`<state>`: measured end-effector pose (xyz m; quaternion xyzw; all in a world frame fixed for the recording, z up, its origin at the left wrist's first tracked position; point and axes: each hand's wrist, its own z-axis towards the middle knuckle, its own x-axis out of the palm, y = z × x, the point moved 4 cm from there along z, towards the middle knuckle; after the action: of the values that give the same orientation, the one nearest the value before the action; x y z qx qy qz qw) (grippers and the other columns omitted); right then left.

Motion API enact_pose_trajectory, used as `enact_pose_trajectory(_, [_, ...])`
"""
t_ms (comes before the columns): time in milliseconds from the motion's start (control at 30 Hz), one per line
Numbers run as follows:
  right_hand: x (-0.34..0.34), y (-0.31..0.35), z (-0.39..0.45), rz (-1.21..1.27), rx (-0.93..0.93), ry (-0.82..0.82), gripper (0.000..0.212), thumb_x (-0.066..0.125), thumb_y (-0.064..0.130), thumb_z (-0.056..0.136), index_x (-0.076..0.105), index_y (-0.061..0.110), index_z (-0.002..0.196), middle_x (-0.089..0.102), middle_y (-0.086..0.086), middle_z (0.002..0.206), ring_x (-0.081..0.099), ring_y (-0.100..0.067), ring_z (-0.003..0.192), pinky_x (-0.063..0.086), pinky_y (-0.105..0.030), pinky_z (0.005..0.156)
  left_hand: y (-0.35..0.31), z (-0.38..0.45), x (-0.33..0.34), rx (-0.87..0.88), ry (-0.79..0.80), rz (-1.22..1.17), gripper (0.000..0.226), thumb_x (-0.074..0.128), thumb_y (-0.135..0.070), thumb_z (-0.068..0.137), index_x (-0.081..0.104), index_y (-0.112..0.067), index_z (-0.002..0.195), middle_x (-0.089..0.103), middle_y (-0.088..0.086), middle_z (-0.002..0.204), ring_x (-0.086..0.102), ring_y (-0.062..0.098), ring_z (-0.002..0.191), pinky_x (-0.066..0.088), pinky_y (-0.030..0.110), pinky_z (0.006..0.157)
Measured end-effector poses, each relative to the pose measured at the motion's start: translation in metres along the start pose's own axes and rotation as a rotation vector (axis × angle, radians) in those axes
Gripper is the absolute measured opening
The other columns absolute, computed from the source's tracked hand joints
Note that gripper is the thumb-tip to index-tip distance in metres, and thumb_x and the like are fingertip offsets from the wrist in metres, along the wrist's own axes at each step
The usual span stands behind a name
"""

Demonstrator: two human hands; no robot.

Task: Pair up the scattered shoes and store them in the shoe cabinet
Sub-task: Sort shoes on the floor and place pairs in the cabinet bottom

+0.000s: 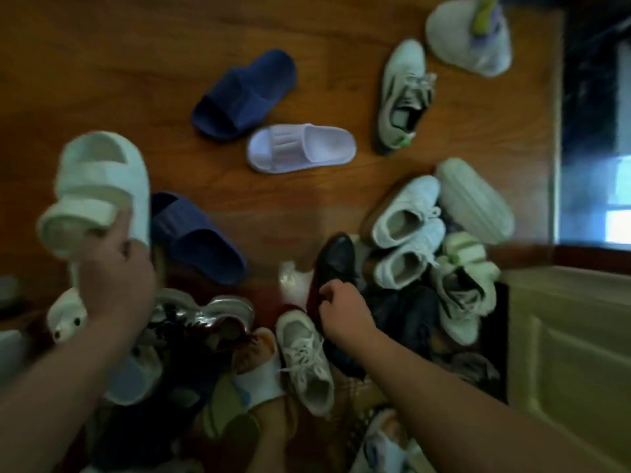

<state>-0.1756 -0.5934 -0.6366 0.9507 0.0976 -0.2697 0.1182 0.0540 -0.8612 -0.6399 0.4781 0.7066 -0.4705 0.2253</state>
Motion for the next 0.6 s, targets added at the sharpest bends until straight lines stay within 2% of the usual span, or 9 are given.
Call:
enact_pose_trajectory(67, [-0.020,-0.025,-0.020,0.088,0.072,-0.001,0.032,0.051,0.020,0.097,0.055,0.021,0.128,0.054,-0.004,0.129,0.059,-0.021,0.099,0.049,-0.031,0.073,-0.058,-0.066,0.006,0.027,0.057,-0.147,0.044,0.045,-0.021,0.103,0.050,-0.026,0.146,0.061,0.018,0.117,0.058,0.036,0.098,0.044,0.034,0.081])
enact_pose_trajectory(167, [-0.036,-0.051,-0.035,0.218,0.142,-0.047,0.028,0.052,0.021,0.095,0.055,0.020,0.123,0.053,-0.006,0.121,0.060,-0.024,0.092,0.054,-0.038,0.074,-0.110,-0.132,0.027,0.134,0.161,-0.173,0.040,0.048,-0.022,0.103,0.056,-0.027,0.142,0.065,0.014,0.108,0.059,0.033,0.086,0.043,0.035,0.074])
enact_pose_trajectory(267, [-0.045,-0.084,-0.046,0.287,0.138,-0.064,0.021,0.052,0.023,0.094,0.055,0.021,0.114,0.052,-0.006,0.119,0.056,-0.024,0.094,0.047,-0.036,0.075,-0.138,-0.166,0.062,0.176,0.250,-0.103,0.040,0.050,-0.020,0.102,0.056,-0.030,0.141,0.064,0.010,0.111,0.059,0.028,0.085,0.045,0.038,0.075])
enact_pose_trajectory(367, [-0.044,-0.123,-0.051,0.361,0.139,-0.043,0.027,0.051,0.020,0.095,0.055,0.021,0.122,0.052,-0.004,0.127,0.054,-0.022,0.104,0.046,-0.034,0.083,-0.158,-0.197,0.089,0.185,0.326,-0.132,0.045,0.049,-0.019,0.102,0.053,-0.034,0.144,0.062,0.011,0.127,0.061,0.030,0.094,0.048,0.039,0.080])
enact_pose_trajectory(433, [-0.048,-0.154,-0.043,0.391,0.129,-0.058,0.027,0.052,0.019,0.097,0.057,0.020,0.123,0.054,-0.004,0.129,0.056,-0.023,0.109,0.046,-0.032,0.086,-0.169,-0.205,0.108,0.166,0.332,-0.169,0.049,0.047,-0.019,0.102,0.047,-0.035,0.148,0.063,0.011,0.121,0.062,0.030,0.090,0.049,0.040,0.073])
enact_pose_trajectory(500, [-0.063,-0.188,-0.024,0.458,0.167,-0.159,0.021,0.055,0.018,0.095,0.060,0.023,0.115,0.060,-0.004,0.124,0.058,-0.021,0.104,0.046,-0.030,0.082,-0.178,-0.208,0.129,0.153,0.339,-0.207,0.050,0.046,-0.017,0.102,0.044,-0.032,0.150,0.063,0.005,0.092,0.059,0.015,0.070,0.046,0.030,0.060])
enact_pose_trajectory(533, [-0.075,-0.205,-0.013,0.491,0.199,-0.224,0.017,0.055,0.018,0.094,0.059,0.027,0.108,0.062,-0.003,0.119,0.058,-0.019,0.097,0.046,-0.030,0.079,-0.184,-0.209,0.137,0.165,0.331,-0.215,0.050,0.046,-0.014,0.102,0.045,-0.029,0.150,0.056,-0.002,0.080,0.055,0.003,0.062,0.044,0.021,0.056])
enact_pose_trajectory(567, [-0.088,-0.226,-0.001,0.533,0.231,-0.278,0.016,0.056,0.018,0.092,0.058,0.028,0.104,0.064,-0.003,0.114,0.058,-0.018,0.092,0.047,-0.030,0.076,-0.189,-0.211,0.151,0.196,0.316,-0.217,0.050,0.047,-0.011,0.101,0.046,-0.026,0.149,0.049,-0.008,0.075,0.053,-0.004,0.060,0.040,0.012,0.053])
enact_pose_trajectory(600, [-0.101,-0.241,0.008,0.579,0.253,-0.313,0.018,0.056,0.019,0.090,0.059,0.026,0.105,0.065,-0.004,0.111,0.059,-0.019,0.090,0.049,-0.032,0.075,-0.194,-0.210,0.156,0.203,0.307,-0.211,0.050,0.047,-0.009,0.101,0.047,-0.024,0.149,0.048,-0.009,0.076,0.053,-0.007,0.061,0.040,0.008,0.053])
